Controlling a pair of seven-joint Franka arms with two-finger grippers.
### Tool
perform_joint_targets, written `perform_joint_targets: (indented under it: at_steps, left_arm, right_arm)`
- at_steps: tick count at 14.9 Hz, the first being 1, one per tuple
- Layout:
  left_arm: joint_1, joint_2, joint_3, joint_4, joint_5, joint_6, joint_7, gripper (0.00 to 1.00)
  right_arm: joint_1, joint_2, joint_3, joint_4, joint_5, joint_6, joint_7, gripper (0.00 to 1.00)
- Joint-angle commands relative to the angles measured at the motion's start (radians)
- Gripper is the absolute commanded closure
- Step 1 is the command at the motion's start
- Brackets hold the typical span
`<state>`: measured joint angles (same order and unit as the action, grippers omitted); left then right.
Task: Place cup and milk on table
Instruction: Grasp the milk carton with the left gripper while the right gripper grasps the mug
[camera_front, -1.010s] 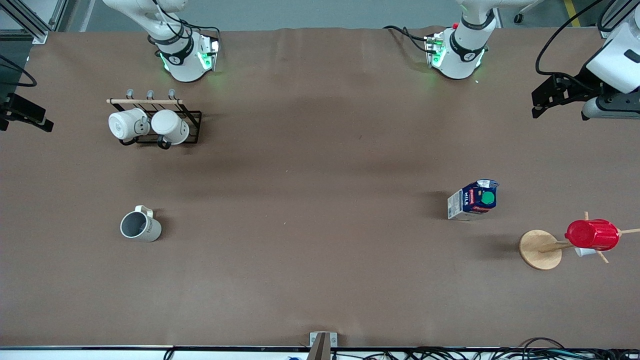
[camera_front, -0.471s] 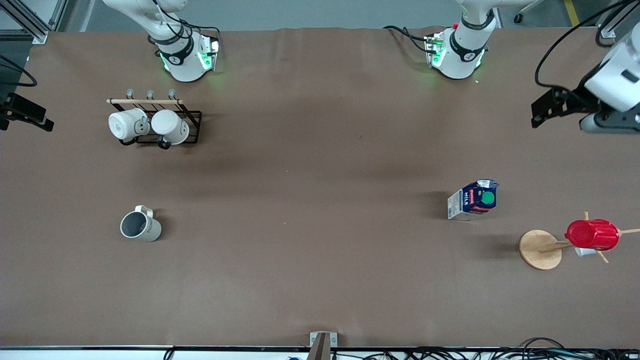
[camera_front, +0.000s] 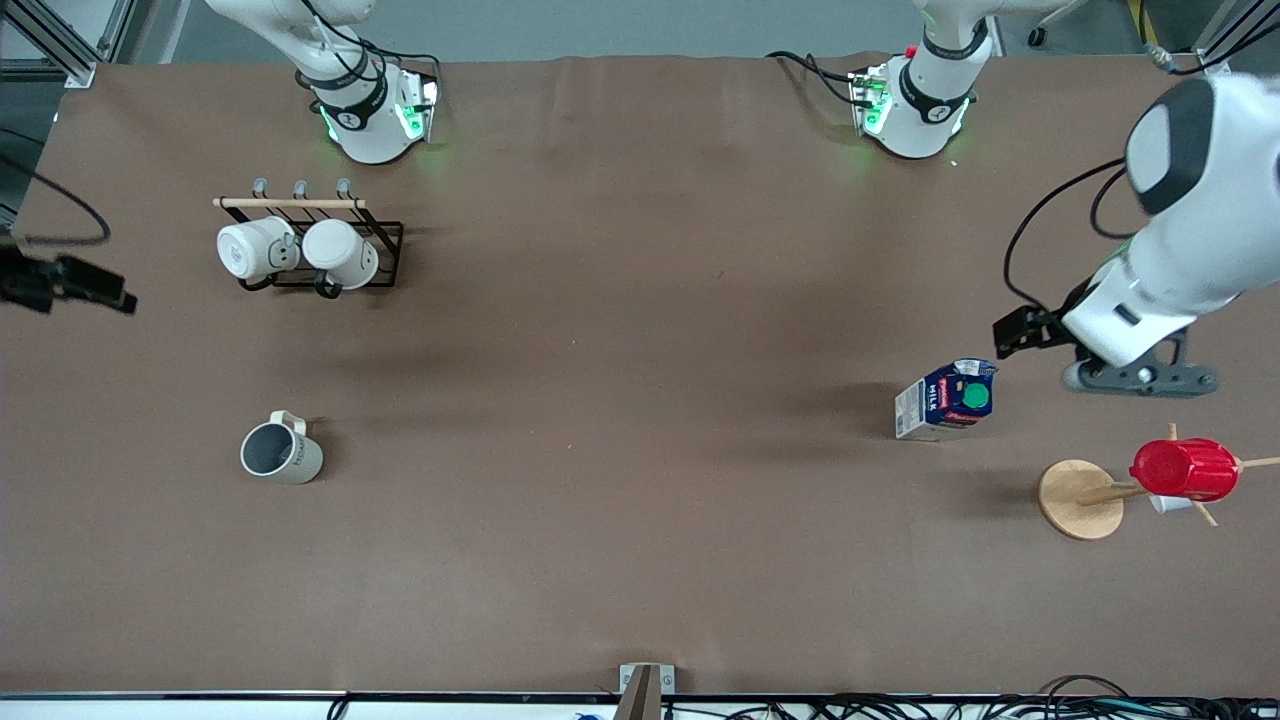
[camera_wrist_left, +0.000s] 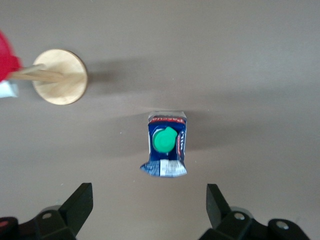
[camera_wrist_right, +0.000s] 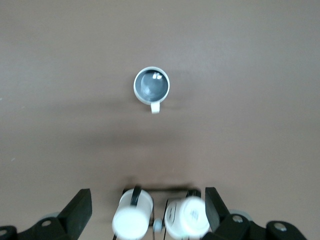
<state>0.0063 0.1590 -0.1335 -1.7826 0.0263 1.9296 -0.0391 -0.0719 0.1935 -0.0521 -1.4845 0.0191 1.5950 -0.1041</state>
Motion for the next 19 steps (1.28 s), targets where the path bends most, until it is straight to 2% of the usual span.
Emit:
perform_joint_targets:
  at_steps: [1,4,7,8,9,13,15,16,19]
  left_arm:
    - [0.001,0.033,0.000,-0.070,-0.003,0.110,0.021,0.00]
    - [0.000,0.076,-0.001,-0.109,-0.003,0.153,0.021,0.00]
    - [0.000,0.100,-0.001,-0.133,-0.003,0.187,0.015,0.00]
    - [0.001,0.103,-0.001,-0.148,-0.003,0.215,0.015,0.03]
    - [0.001,0.108,-0.001,-0.161,-0.003,0.233,0.013,0.09]
    - [-0.008,0.114,-0.008,-0.166,-0.003,0.235,-0.034,0.44]
    - [-0.020,0.111,-0.011,-0.162,-0.003,0.226,-0.065,0.56]
    - [-0.032,0.108,-0.011,-0.159,-0.003,0.223,-0.080,0.60]
    - [-0.071,0.099,-0.011,-0.138,-0.003,0.221,-0.116,0.65]
  right_arm:
    - [-0.019,0.114,0.004,0.012,-0.016,0.081,-0.034,0.00]
    - [-0.031,0.216,0.004,-0.061,-0.014,0.250,-0.121,0.00]
    - [-0.029,0.243,0.004,-0.202,-0.014,0.490,-0.129,0.00]
    - [-0.029,0.257,0.004,-0.236,-0.014,0.560,-0.129,0.00]
    - [-0.028,0.273,0.004,-0.259,-0.013,0.615,-0.129,0.00]
    - [-0.017,0.313,0.004,-0.368,-0.011,0.822,-0.128,0.00]
    - [-0.017,0.323,0.004,-0.416,-0.011,0.922,-0.128,0.02]
    - [-0.017,0.334,0.004,-0.418,-0.011,0.933,-0.128,0.11]
    - [-0.017,0.337,0.006,-0.411,-0.008,0.921,-0.117,0.66]
